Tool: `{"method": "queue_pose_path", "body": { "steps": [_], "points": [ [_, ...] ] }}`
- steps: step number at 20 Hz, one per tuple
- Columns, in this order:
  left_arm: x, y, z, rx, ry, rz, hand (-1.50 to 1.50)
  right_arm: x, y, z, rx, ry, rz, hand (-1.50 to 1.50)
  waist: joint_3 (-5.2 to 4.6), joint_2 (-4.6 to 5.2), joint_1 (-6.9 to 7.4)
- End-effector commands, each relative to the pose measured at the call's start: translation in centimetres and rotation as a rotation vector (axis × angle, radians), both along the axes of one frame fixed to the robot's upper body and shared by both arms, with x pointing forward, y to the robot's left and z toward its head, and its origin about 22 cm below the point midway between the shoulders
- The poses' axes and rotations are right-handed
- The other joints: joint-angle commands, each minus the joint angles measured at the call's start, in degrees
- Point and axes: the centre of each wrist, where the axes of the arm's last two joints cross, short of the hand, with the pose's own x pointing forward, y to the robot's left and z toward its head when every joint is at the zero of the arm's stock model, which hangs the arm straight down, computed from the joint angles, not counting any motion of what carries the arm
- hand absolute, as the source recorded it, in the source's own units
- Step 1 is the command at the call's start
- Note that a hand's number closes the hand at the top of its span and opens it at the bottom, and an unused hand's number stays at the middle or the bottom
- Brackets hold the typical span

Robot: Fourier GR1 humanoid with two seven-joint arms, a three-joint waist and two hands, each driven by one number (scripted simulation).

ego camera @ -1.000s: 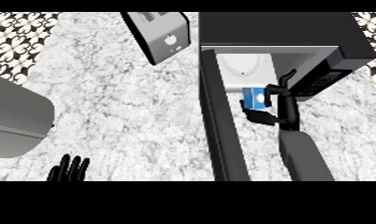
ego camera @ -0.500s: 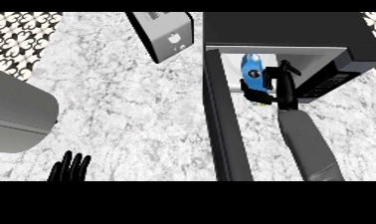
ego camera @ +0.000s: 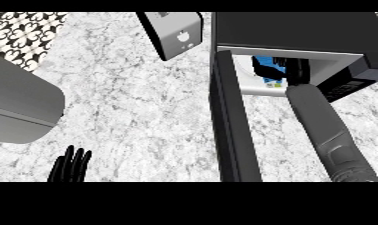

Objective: Pick up the milk, place it into the microwave and close the microwave

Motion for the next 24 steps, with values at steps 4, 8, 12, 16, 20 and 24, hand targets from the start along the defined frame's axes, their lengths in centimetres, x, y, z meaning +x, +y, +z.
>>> {"method": "queue_pose_path", "body": {
  "steps": [4,8,12,16,20,24],
  "points": [
    [0.7,0.4,0.2,0.099,0.008,-0.004,-1.5,2.4,-1.2,3.7,-0.087,-0.09,-0.164,1.5,-0.15,0.81,1.74],
    [1.3,0.2,-0.1,0.105,0.02,-0.017,-1.5,1.9,-1.3,2.6,-0.202,-0.05,-0.145,-1.5,-0.21,0.94,1.6],
    [1.4,0.6,-0.2,0.116,0.003,-0.025,-1.5,2.4,-0.7,3.2,-0.205,-0.048,-0.163,-1.5,-0.2,1.22,2.77],
    [1.2,0.6,0.4,0.114,-0.015,-0.025,-1.5,1.6,-1.0,1.8,-0.19,0.009,-0.07,-1.5,-0.11,1.1,2.63],
    [2.3,-0.4,-0.1,0.103,0.006,-0.033,-1.5,1.3,0.6,0.9,-0.102,0.017,0.043,-1.5,-0.1,0.94,0.99],
    [1.4,-2.4,-0.9,0.063,-0.01,-0.079,-1.5,2.1,0.3,2.3,-0.039,-0.003,0.088,-1.5,-0.14,0.92,1.63]
  ]
}}
